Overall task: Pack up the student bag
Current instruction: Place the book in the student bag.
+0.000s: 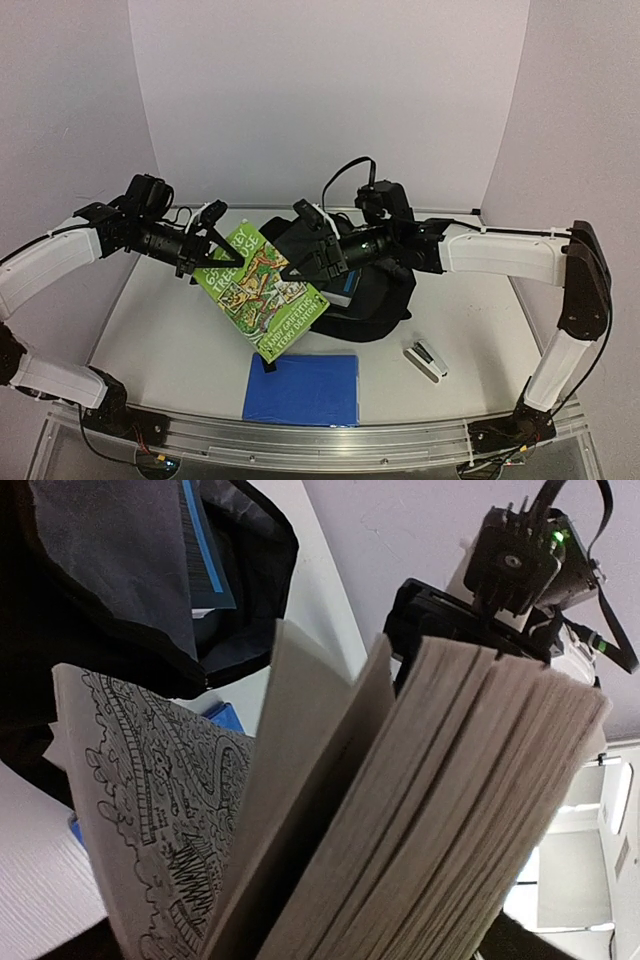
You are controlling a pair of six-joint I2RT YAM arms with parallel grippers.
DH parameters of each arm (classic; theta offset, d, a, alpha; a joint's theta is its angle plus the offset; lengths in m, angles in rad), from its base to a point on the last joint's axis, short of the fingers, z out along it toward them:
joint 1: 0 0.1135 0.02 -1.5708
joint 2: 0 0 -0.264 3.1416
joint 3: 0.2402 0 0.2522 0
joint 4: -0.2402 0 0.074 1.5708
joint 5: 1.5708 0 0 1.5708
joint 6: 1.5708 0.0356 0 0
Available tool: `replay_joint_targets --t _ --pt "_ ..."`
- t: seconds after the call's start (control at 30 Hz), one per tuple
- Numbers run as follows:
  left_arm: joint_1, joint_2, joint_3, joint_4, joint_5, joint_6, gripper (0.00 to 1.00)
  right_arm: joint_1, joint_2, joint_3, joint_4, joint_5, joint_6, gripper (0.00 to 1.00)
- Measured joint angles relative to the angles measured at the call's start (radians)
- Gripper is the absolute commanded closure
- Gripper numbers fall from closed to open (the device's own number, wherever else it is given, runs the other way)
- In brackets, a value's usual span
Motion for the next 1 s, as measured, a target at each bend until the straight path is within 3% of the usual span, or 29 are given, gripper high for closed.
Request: replay_joint_targets --t 0.2,0.23,0.27,0.37,0.43,0.7,0.8,1.0 --pt "-0.006 0.007 -0.002 0.029 0.063 -0.027 0.87 -0.004 0.000 -0.018 -0.005 -0.017 -0.010 1.00" --pt "-0.006 0.009 -0.002 0.038 0.076 -0.027 0.94 -0.005 0.000 -0.019 -0.007 -0.017 -0.010 0.97" --pt "-0.007 0.009 -0.002 0.042 0.082 -0.024 0.98 -0.008 0.000 -0.022 -0.009 -0.017 -0.010 0.88" --pt "-0.011 0.009 -0.005 0.061 0.082 -0.029 1.00 -0.023 -0.001 -0.033 -0.007 -0.009 -0.007 0.64" --pt "-0.015 0.009 -0.011 0.081 0.073 -0.031 1.00 -0.034 -0.006 -0.045 0.003 0.000 -0.001 0.41" --pt "-0.019 -0.019 -0.099 0.237 -0.049 -0.146 1.00 -0.155 -0.117 -0.122 0.025 0.131 0.018 0.08" --pt "-0.019 -0.030 -0.154 0.385 -0.086 -0.242 1.00 -0.194 -0.213 -0.170 0.031 0.206 0.020 0.02" --pt "-0.019 -0.030 -0.198 0.669 -0.174 -0.399 1.00 -0.246 -0.405 -0.257 0.051 0.352 0.033 0.02"
